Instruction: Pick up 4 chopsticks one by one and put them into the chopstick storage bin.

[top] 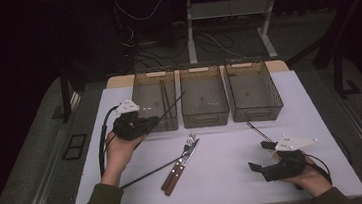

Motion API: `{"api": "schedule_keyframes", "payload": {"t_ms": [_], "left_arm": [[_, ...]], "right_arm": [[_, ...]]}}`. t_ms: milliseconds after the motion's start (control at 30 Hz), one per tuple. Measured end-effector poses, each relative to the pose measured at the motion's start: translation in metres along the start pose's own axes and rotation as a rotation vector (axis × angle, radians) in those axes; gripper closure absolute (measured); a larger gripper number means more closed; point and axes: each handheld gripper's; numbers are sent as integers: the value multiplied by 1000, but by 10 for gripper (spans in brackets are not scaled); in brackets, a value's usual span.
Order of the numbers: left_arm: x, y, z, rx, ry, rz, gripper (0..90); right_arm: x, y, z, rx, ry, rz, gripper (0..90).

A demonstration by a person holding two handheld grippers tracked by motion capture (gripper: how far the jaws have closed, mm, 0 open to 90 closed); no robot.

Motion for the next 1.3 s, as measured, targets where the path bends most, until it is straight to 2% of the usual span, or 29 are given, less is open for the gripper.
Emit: {"api": "schedule_keyframes", "payload": {"t_ms": [233, 433, 733, 900, 1100, 1267, 1300], "left_arm": [[21, -13, 7, 42, 5, -8, 857], [40, -26, 14, 96, 14, -36, 858], [57, -49, 32, 174, 9, -63, 858], [57, -62, 44, 211, 1, -103, 857], [53, -70, 59, 249, -31, -125, 857], [47, -74, 69, 281, -96, -105, 857], [45, -75, 71, 281, -96, -104, 857]], "right_arm": [[0, 0, -1, -2, 2, 0, 117], [1, -1, -1, -2, 4, 0, 117], [1, -1, -2, 2, 9, 1, 117], [1, -2, -2, 3, 10, -4, 117], [1, -3, -2, 9, 9, -7, 117], [1, -3, -2, 13, 14, -6, 117], [1, -3, -2, 13, 16, -7, 117]]}}
Point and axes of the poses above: each handheld gripper's, and its own axes: z roughly forward along the jaws, x roughly out of its top, y roughly to its right
